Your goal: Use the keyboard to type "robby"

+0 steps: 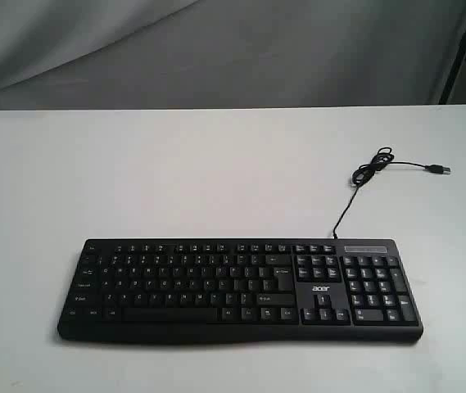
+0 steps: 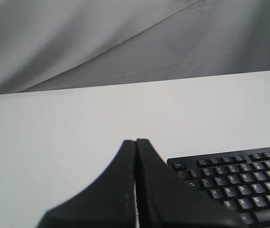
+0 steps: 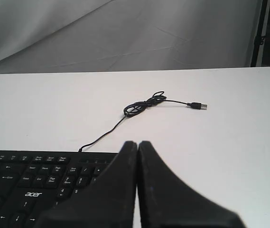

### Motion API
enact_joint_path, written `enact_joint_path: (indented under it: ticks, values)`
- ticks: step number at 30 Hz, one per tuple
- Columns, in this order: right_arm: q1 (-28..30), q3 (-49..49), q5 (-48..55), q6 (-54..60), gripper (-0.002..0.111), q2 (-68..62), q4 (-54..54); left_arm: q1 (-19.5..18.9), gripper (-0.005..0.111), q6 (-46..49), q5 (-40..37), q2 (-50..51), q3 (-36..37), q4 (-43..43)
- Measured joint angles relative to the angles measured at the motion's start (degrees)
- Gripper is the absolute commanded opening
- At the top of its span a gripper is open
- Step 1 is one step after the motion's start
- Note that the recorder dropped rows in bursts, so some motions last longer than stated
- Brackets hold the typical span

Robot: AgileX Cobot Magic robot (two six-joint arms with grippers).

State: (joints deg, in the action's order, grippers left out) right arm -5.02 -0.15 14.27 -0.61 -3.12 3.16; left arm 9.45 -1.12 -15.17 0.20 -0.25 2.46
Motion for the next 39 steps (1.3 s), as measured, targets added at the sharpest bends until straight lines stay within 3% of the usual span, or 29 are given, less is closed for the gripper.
enact_joint_path:
  ticks: [28,33,39]
  values:
    - [0.0,-0.2,1.3,0.0,0.000,0.0,0.0,0.0,0.000,0.0,0.0,0.0,0.0,0.0]
    - [0.0,-8.3,8.6,0.0,0.000,-4.1,0.0,0.0,0.000,0.0,0.0,0.0,0.0,0.0]
    - [0.0,-23.3,10.0,0.0,0.000,-17.5,-0.1,0.0,0.000,0.0,0.0,0.0,0.0,0.0]
